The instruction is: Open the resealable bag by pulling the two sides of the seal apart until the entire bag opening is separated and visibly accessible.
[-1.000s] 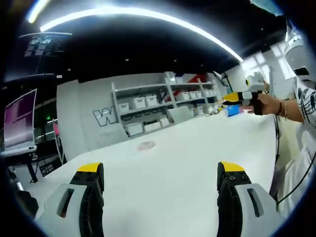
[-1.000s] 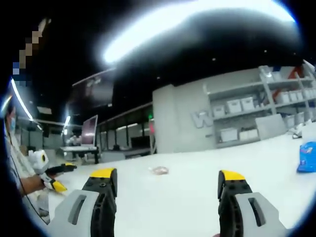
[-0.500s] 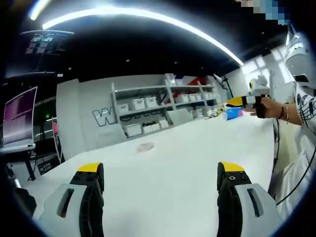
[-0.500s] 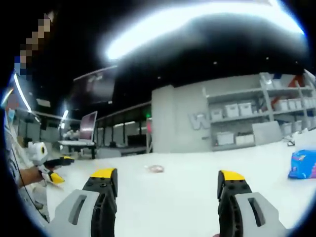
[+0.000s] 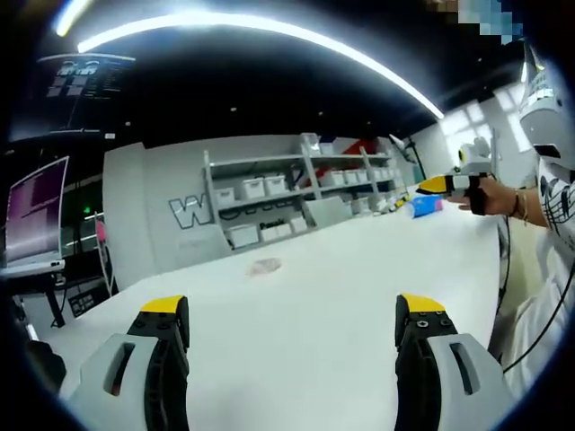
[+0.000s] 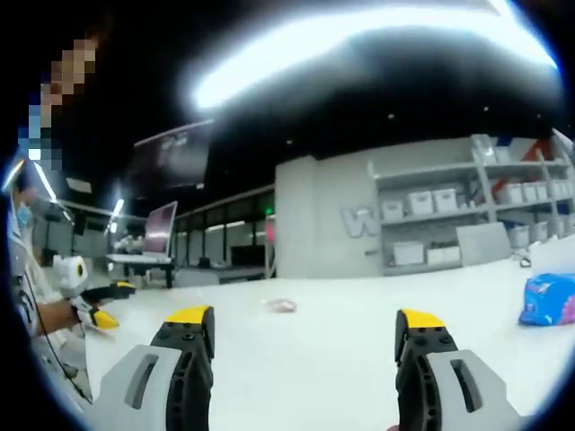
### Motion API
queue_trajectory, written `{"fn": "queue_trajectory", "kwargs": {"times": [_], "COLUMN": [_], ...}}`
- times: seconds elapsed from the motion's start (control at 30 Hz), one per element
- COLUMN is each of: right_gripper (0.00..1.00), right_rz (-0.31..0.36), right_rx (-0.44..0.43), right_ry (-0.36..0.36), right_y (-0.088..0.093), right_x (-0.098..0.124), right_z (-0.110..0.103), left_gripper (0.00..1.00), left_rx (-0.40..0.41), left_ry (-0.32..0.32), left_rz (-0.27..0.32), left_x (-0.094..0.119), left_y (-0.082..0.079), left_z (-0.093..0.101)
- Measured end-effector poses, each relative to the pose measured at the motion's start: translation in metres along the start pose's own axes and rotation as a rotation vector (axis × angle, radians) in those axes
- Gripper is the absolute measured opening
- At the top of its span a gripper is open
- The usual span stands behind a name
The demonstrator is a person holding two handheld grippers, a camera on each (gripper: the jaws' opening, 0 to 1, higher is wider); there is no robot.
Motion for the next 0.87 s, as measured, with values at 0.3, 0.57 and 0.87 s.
{"fn": "queue_trajectory", "kwargs": {"times": [0.3, 0.57, 0.87], "right_gripper": [0.82, 0.81, 0.81], "right_rz": [-0.013, -0.01, -0.002], "right_rx": [0.017, 0.019, 0.019], "right_ry": [0.018, 0.025, 0.031], "right_y": [0.0066, 0.006, 0.005], "right_x": [0.0022, 0.0017, 0.0009], "right_z": [0.0063, 0.008, 0.0091], "left_gripper": [0.94, 0.94, 0.94], "left_rx": [0.001, -0.003, -0.006], "left_ry": [-0.004, -0.008, -0.004], "left_rz": [-0.001, -0.005, -0.007], "left_x": [-0.001, -0.0018, -0.0026], "left_y": [-0.0002, -0.0008, -0.0024], "left_z": [0.0002, 0.0006, 0.0013]}}
Point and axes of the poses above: the point that each gripper's makers call its tool centre point, and the gripper's own axes: x roughly backward along the fingers, z roughly to its right, y roughly out of its underside, the point moved 5 cm from there along x, roughly backward along the fingers, and after that the axes turned 9 degrees about x, right-handed, at the moved point
